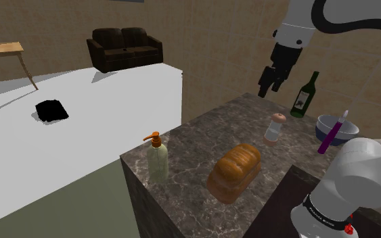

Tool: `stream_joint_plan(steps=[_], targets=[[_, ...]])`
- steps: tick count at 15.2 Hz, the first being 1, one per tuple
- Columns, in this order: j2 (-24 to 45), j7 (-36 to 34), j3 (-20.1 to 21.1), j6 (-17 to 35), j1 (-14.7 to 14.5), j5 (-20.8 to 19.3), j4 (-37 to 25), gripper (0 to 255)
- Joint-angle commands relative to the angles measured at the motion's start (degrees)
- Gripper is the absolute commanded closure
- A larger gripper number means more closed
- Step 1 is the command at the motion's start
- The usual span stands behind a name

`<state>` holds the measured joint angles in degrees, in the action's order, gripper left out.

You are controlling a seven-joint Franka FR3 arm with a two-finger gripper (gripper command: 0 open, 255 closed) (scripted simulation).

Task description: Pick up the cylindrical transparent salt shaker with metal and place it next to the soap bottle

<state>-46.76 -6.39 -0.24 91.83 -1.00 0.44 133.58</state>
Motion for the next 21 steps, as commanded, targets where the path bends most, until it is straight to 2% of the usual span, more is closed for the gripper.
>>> stream_joint_plan(steps=[1,11,21], targets=[[0.00,0.00,0.00,0.00,0.00,0.00,0.00,0],[-0.93,12.31,-13.98,7.96,4.47,-5.96,8.99,0],[7.06,25.53,-29.69,17.73,7.66,-10.75,11.14,0]])
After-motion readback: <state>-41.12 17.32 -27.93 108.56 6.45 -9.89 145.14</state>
